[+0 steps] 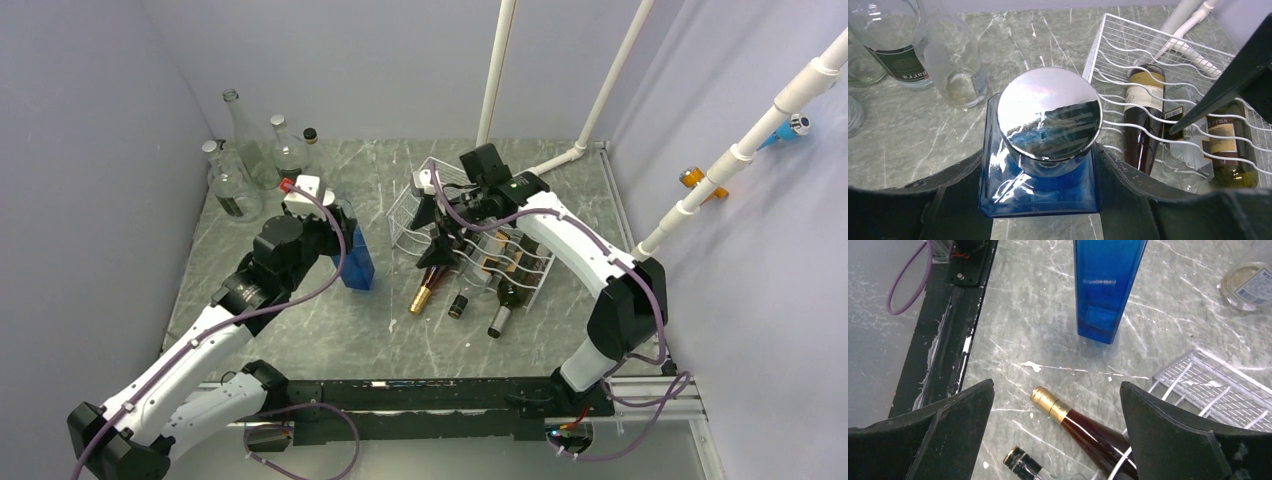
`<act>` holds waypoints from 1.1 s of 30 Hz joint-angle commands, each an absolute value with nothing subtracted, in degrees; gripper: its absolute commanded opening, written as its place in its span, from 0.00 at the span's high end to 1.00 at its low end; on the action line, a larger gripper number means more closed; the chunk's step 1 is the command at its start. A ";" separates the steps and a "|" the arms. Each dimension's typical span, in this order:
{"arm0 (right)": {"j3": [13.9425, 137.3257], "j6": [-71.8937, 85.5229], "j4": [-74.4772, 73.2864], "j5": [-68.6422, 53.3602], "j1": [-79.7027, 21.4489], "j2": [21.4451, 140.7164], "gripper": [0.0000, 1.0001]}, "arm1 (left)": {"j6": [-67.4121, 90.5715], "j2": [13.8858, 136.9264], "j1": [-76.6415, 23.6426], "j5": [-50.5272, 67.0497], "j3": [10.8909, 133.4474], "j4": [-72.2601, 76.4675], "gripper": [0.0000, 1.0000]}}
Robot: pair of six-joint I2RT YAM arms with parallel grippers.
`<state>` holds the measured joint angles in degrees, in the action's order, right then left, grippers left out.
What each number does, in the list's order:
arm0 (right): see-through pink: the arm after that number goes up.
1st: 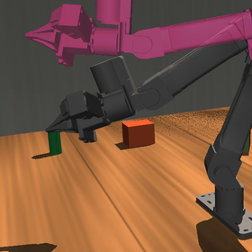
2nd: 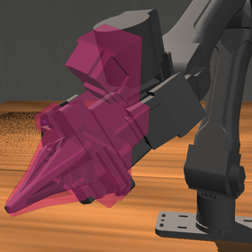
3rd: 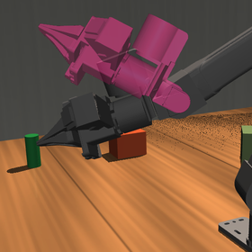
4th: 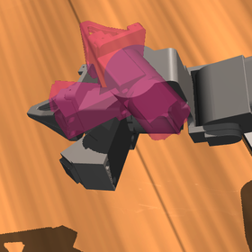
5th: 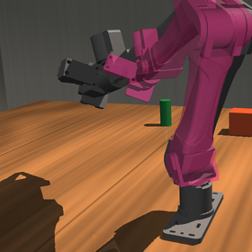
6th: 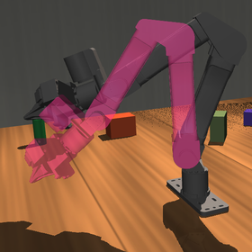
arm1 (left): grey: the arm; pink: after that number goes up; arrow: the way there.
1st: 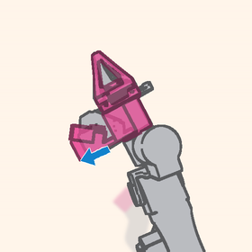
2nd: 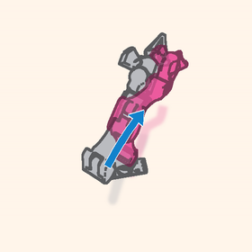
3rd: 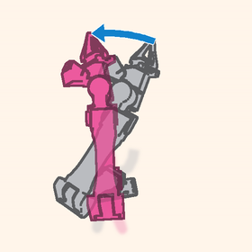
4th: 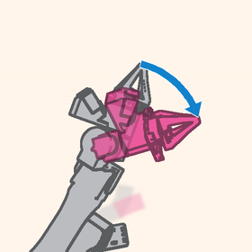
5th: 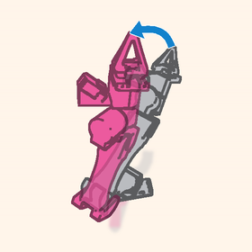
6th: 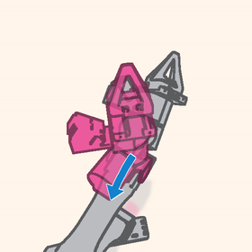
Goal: Take the wine bottle off the wine rack
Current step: Place the wine bottle at the center of the board.
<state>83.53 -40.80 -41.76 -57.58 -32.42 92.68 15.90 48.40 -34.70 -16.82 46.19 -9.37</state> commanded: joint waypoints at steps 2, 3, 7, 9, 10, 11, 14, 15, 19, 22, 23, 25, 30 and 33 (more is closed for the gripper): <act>80.77 -41.78 -39.02 -60.76 -30.97 89.01 0.00 | 14.24 47.82 -31.30 -11.95 52.55 2.67 1.00; 79.72 -41.71 -38.41 -61.13 -30.61 88.11 0.00 | 14.02 48.03 -30.28 -11.43 53.01 2.60 1.00; 74.18 -40.41 -34.66 -62.89 -28.71 83.88 0.00 | 13.27 48.70 -25.85 -8.79 54.48 2.93 1.00; 71.49 -39.87 -32.50 -63.96 -27.76 81.99 0.00 | 12.56 49.22 -23.48 -7.65 55.23 2.97 1.00; 70.33 -39.33 -31.22 -64.48 -27.24 81.09 0.00 | 12.38 49.53 -22.26 -7.08 55.61 2.95 1.00; 69.11 -38.72 -29.86 -64.96 -26.66 80.33 0.00 | 12.26 49.92 -20.58 -6.38 55.85 3.05 1.00; 66.71 -36.24 -26.20 -66.42 -24.60 78.47 0.00 | 11.59 50.83 -17.14 -4.47 56.54 3.67 1.00; 66.25 -35.35 -25.17 -67.13 -23.87 78.08 0.00 | 11.30 51.11 -16.01 -4.13 56.71 3.91 1.00; 64.04 -32.11 -20.80 -69.05 -21.96 76.91 0.00 | 10.67 52.29 -11.21 -2.38 57.03 5.36 1.00; 63.31 -31.01 -19.43 -68.64 -21.25 76.81 0.00 | 9.55 53.34 -8.36 -1.00 57.21 6.48 1.00; 63.24 -30.77 -19.16 -68.46 -21.08 76.74 0.00 | 9.05 53.72 -7.53 -0.62 57.24 6.91 1.00; 62.92 -30.27 -18.56 -68.53 -20.60 76.57 0.00 | 7.72 54.71 -6.25 -0.53 57.83 7.54 1.00; 62.24 -29.70 -17.67 -68.80 -19.98 76.33 0.00 | 5.71 57.87 -3.98 0.28 59.37 9.49 1.00; 62.02 -29.64 -17.51 -68.93 -19.63 76.21 0.00 | 5.32 59.70 -2.50 1.05 58.80 13.01 1.00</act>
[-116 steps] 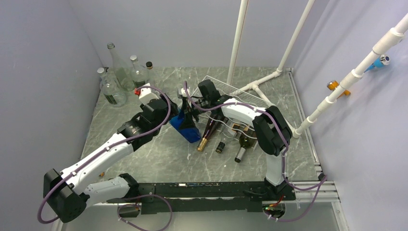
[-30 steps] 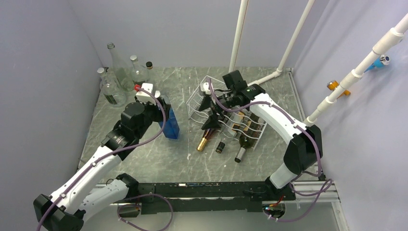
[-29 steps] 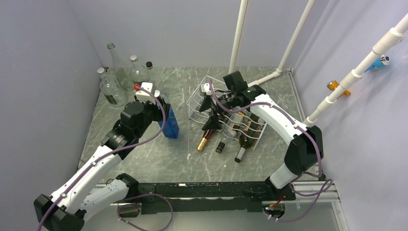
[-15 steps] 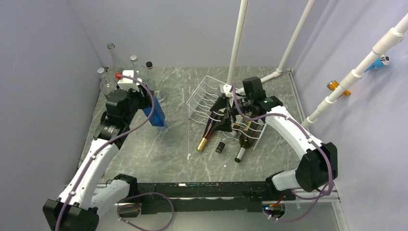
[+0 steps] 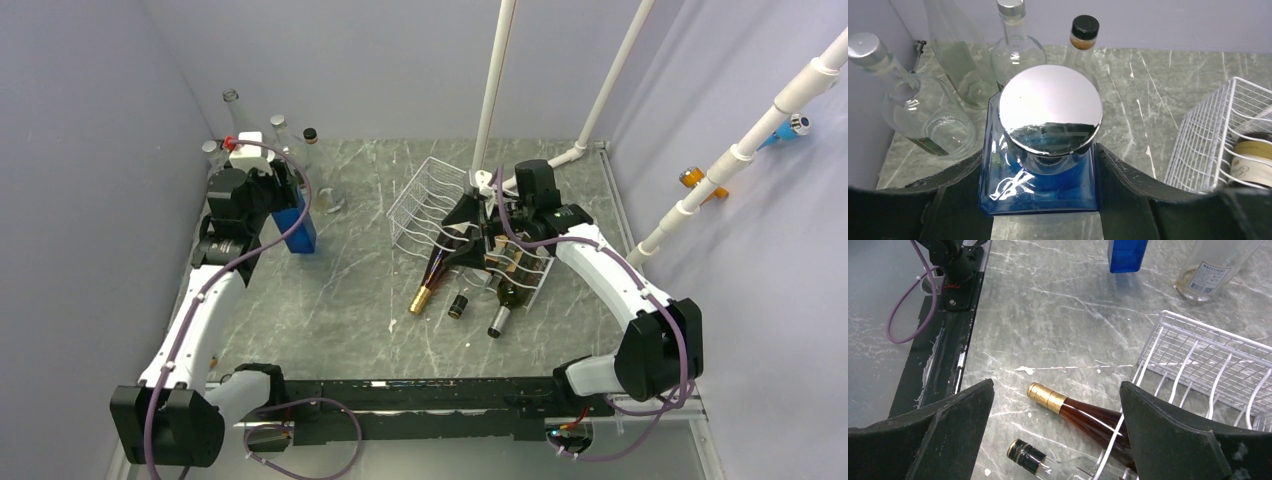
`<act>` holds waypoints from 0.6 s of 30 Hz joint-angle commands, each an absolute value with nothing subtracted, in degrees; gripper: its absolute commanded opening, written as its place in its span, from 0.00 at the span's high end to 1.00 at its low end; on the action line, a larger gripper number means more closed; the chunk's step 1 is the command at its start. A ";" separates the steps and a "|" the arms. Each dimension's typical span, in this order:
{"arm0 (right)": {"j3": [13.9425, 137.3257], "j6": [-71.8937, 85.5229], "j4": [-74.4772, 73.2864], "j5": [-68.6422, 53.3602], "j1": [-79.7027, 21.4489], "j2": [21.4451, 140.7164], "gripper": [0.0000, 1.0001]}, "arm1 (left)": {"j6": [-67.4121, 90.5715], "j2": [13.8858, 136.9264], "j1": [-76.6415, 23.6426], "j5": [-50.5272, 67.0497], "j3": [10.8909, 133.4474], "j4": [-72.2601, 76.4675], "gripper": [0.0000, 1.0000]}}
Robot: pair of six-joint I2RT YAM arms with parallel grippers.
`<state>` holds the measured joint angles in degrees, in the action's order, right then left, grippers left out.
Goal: Take the wine bottle off the wine rack
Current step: Place the wine bottle at the center of the board.
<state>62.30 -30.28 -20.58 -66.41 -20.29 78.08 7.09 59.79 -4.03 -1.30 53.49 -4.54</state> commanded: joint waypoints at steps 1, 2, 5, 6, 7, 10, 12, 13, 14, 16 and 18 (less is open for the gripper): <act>61.90 -29.62 -17.37 -68.99 -19.53 76.13 0.00 | 5.43 60.35 -1.98 1.32 58.93 13.57 1.00; 61.80 -29.49 -17.24 -69.02 -19.47 76.10 0.00 | 5.57 61.16 -1.44 1.58 59.22 13.88 1.00; 61.64 -29.65 -17.25 -69.17 -19.22 76.11 0.00 | 5.96 63.28 -0.22 2.30 60.09 15.20 1.00; 61.63 -29.67 -17.16 -69.21 -19.17 76.11 0.00 | 5.97 63.88 -0.18 2.55 60.19 16.16 1.00; 61.56 -29.67 -17.14 -69.25 -19.12 76.17 0.00 | 5.93 64.50 0.97 2.88 60.24 17.04 1.00; 61.52 -29.66 -17.08 -69.24 -19.07 76.19 0.00 | 5.35 66.32 2.44 3.87 61.18 18.91 1.00; 61.44 -29.79 -17.14 -69.17 -18.99 76.12 0.00 | 4.78 67.75 3.06 4.45 62.08 19.01 1.00; 61.37 -29.75 -17.06 -69.17 -18.90 76.13 0.00 | 4.37 68.41 3.29 4.56 62.37 19.17 1.00; 61.34 -29.72 -16.99 -69.17 -18.90 76.18 0.00 | 3.98 69.05 3.51 4.57 62.74 19.32 1.00; 61.28 -29.72 -16.94 -69.25 -18.81 76.24 0.00 | 3.55 70.30 4.09 4.94 63.31 19.52 1.00; 61.17 -29.62 -16.71 -69.38 -18.73 76.29 0.00 | 3.37 71.39 4.78 5.68 63.82 19.91 1.00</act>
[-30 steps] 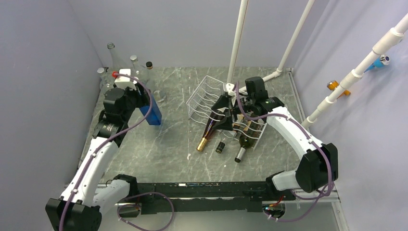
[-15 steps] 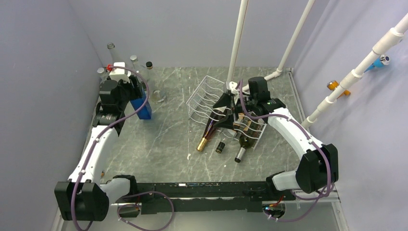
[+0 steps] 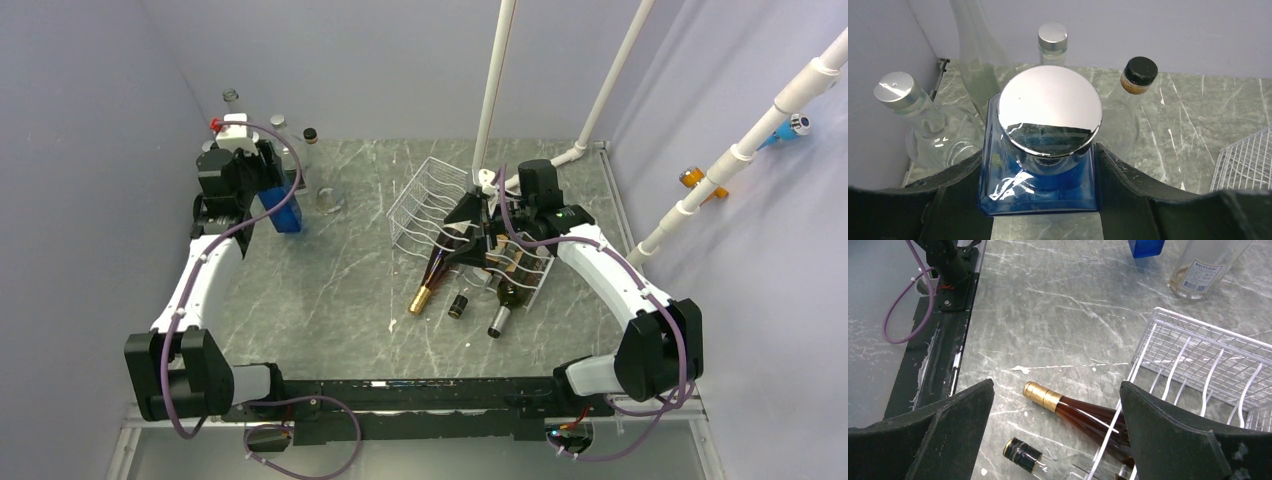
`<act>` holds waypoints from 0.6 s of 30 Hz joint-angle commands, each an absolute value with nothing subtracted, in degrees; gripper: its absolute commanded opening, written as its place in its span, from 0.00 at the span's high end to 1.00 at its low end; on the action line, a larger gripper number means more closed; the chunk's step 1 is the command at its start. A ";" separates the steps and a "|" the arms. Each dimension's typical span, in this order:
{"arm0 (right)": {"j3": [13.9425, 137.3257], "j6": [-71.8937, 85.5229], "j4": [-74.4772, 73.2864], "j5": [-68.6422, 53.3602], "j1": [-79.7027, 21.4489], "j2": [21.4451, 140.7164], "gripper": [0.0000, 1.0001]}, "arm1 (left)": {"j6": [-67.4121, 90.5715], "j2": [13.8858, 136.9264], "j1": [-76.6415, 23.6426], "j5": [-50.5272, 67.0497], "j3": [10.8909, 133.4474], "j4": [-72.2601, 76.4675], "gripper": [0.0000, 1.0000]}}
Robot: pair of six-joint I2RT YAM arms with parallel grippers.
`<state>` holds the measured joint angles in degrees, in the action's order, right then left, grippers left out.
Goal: Take the wine bottle off the wine rack
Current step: Place the wine bottle at the center of the board.
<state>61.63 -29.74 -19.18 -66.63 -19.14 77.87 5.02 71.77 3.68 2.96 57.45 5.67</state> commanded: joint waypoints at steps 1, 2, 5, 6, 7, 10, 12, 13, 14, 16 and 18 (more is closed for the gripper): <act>61.17 -29.55 -16.72 -69.43 -18.72 76.21 0.00 | 3.27 71.93 5.03 5.85 63.97 20.10 1.00; 61.17 -29.68 -16.70 -69.40 -18.72 76.27 0.00 | 3.19 72.43 5.28 5.99 64.17 20.24 1.00; 61.07 -29.61 -16.70 -69.42 -18.69 76.37 0.00 | 2.71 74.00 6.07 6.41 64.76 21.20 1.00; 61.08 -29.63 -16.58 -69.43 -18.67 76.37 0.00 | 2.57 74.49 6.26 6.52 65.04 21.37 1.00; 61.01 -29.62 -16.61 -69.41 -18.63 76.39 0.00 | 2.43 74.98 6.44 6.69 65.25 21.67 1.00; 60.95 -29.58 -16.48 -69.51 -18.61 76.46 0.00 | 1.31 76.09 6.72 6.87 65.28 23.60 1.00; 60.91 -29.50 -16.44 -69.51 -18.63 76.54 0.00 | 0.73 76.81 6.76 7.02 65.46 24.59 1.00; 60.91 -29.46 -16.39 -69.48 -18.63 76.60 0.00 | 0.70 77.12 6.84 7.11 65.65 24.95 1.00; 60.83 -29.45 -16.31 -69.54 -18.63 76.66 0.00 | -0.83 77.64 6.92 7.12 65.92 25.16 1.00; 60.78 -29.40 -16.26 -69.61 -18.61 76.77 0.00 | -1.74 78.30 7.07 6.95 66.35 25.46 1.00; 60.73 -29.40 -16.18 -69.60 -18.61 76.80 0.00 | -1.69 79.07 7.35 7.09 66.63 25.85 1.00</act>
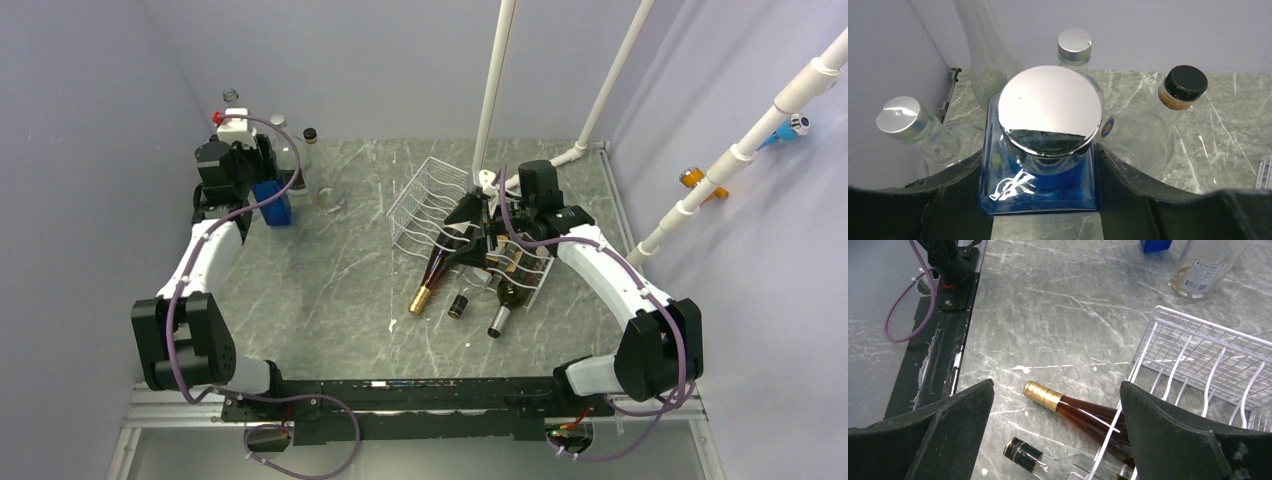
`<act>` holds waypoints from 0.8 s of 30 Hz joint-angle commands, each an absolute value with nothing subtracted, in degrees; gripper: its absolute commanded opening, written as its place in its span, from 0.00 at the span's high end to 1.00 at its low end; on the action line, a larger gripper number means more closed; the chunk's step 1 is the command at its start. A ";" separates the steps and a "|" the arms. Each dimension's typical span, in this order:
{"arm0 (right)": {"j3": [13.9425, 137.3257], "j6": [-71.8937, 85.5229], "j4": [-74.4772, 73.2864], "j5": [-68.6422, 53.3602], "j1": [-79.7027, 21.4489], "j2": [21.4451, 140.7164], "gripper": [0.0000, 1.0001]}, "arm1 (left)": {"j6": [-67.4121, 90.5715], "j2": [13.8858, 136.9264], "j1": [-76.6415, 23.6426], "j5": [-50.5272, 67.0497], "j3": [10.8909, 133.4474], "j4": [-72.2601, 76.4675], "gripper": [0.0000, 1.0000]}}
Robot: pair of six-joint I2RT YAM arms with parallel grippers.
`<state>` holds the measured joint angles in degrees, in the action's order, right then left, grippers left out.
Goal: Take the wine bottle off the wine rack
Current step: Place the wine bottle at the center of the board.
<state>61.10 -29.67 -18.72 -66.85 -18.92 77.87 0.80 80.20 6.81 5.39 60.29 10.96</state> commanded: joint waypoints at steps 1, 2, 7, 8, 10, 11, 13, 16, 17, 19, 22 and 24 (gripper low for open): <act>60.73 -29.36 -16.17 -69.63 -18.63 76.83 0.00 | -1.67 79.36 7.40 7.15 66.74 26.03 1.00; 60.73 -29.39 -16.11 -69.63 -18.63 76.89 0.00 | -1.67 79.77 7.58 7.31 66.92 26.21 1.00; 60.64 -29.23 -16.02 -69.65 -18.63 76.84 0.00 | -1.44 81.61 7.91 8.50 67.87 26.93 1.00; 60.64 -29.24 -16.00 -69.69 -18.63 76.92 0.00 | -1.48 82.03 7.91 8.56 68.17 26.98 1.00; 60.63 -29.27 -15.91 -69.68 -18.63 76.90 0.00 | -1.29 82.76 7.99 8.53 68.75 27.03 1.00; 60.59 -29.27 -15.91 -69.70 -18.59 76.89 0.00 | -1.13 83.12 8.00 8.60 69.00 27.04 1.00; 60.64 -29.22 -15.98 -69.70 -18.59 76.86 0.00 | -0.84 83.76 8.15 8.85 69.44 26.79 1.00; 60.56 -29.27 -15.92 -69.69 -18.50 76.85 0.00 | -0.47 84.43 8.21 8.35 69.71 26.55 1.00; 60.56 -29.20 -15.91 -69.70 -18.46 76.90 0.00 | -0.44 84.60 8.25 8.27 69.70 26.54 0.99; 60.56 -29.23 -15.91 -69.77 -18.45 76.90 0.00 | -0.53 84.85 8.27 8.07 69.72 26.23 0.96; 60.55 -29.26 -15.83 -69.77 -18.44 76.92 0.00 | -0.53 85.06 8.34 7.38 69.19 26.15 0.86; 60.47 -29.19 -15.82 -69.77 -18.43 76.91 0.00 | -0.57 85.16 8.32 6.92 69.06 26.00 0.79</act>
